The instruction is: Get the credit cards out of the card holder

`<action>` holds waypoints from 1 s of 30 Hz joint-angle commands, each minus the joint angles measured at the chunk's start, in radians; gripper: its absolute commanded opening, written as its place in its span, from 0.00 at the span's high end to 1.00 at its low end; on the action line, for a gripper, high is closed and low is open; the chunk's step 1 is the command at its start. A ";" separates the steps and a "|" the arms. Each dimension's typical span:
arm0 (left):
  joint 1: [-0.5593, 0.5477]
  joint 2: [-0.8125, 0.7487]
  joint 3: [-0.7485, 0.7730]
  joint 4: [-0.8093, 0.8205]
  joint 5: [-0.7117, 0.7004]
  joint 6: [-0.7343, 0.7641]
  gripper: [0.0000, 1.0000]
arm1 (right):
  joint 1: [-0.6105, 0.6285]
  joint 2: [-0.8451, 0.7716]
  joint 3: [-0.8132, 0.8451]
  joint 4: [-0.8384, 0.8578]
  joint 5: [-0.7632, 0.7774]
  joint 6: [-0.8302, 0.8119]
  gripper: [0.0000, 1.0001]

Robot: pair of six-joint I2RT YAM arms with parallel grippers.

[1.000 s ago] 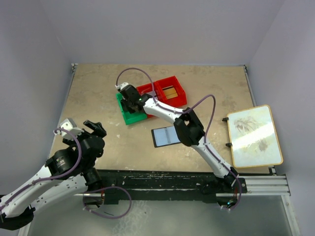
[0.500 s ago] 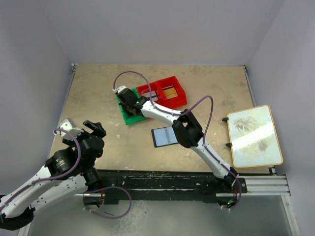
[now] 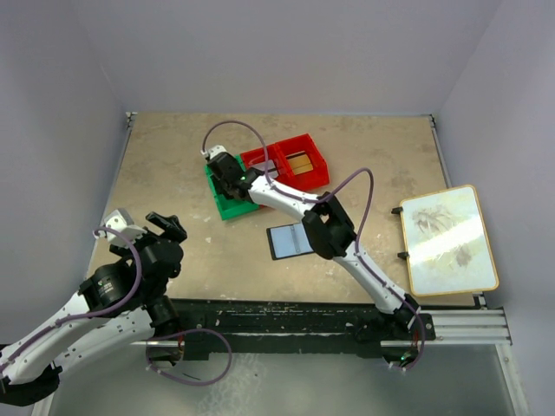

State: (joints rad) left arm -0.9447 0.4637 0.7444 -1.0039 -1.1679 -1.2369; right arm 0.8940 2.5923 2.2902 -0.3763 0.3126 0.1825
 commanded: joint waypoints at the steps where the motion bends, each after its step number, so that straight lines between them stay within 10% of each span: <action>1: -0.002 -0.004 0.007 0.008 -0.026 -0.004 0.19 | -0.016 0.045 0.044 -0.010 0.053 -0.012 0.88; 13: -0.003 0.009 0.009 0.008 -0.023 -0.003 0.19 | -0.015 0.063 0.043 -0.002 0.071 -0.014 0.83; 30: -0.002 0.034 0.028 0.002 -0.005 0.004 0.19 | -0.011 -0.320 -0.077 0.049 0.039 0.043 0.73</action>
State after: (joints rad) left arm -0.9447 0.4812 0.7444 -1.0042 -1.1664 -1.2366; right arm 0.8833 2.4268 2.2658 -0.3550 0.3054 0.1741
